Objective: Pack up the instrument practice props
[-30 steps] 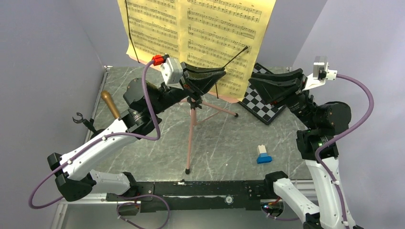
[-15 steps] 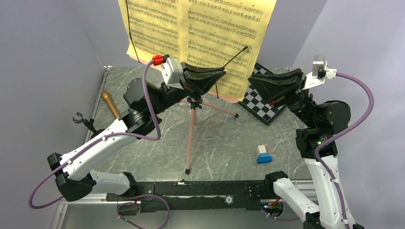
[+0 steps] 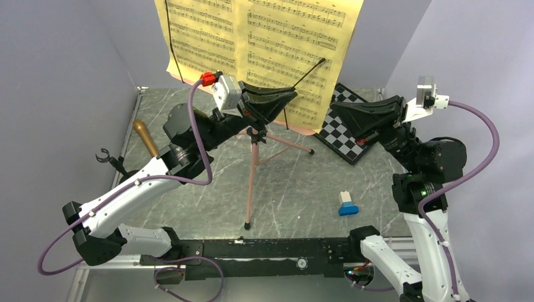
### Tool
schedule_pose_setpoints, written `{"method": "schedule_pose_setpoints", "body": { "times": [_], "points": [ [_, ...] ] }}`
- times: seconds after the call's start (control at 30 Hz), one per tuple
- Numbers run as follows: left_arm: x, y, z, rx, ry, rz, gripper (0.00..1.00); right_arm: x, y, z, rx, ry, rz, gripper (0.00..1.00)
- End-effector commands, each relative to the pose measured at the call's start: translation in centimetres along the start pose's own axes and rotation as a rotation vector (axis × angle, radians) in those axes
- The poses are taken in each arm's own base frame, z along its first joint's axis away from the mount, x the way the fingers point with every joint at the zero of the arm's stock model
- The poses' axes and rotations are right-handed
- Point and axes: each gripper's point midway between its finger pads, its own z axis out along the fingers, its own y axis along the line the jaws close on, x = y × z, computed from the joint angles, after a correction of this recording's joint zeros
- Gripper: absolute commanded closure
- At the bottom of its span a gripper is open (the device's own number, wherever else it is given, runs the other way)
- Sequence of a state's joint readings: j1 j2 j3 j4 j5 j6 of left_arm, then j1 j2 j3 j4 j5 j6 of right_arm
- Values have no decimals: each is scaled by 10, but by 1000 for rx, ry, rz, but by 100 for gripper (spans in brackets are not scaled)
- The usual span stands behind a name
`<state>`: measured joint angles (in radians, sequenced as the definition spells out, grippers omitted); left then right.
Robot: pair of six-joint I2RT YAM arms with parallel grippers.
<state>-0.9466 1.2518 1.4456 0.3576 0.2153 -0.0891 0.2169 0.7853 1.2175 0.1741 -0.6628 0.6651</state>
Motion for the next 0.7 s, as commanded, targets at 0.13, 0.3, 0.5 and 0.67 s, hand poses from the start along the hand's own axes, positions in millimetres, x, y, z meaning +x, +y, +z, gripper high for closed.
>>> {"method": "schedule_pose_setpoints", "body": {
  "times": [0.13,0.3,0.5,0.67],
  "points": [
    [-12,31,-5,-147,-33,82,100,-10,14,-9,-6,-26,-33,100],
    [-13,30,-6,-144,-36,78,100,-6,7,-9,19,-21,-31,93],
    [-14,27,-6,-129,-46,71,100,-6,-3,-8,65,-19,-32,42],
    [-14,26,-7,-123,-55,66,100,-6,-2,-3,50,-7,-33,39]
  ]
}}
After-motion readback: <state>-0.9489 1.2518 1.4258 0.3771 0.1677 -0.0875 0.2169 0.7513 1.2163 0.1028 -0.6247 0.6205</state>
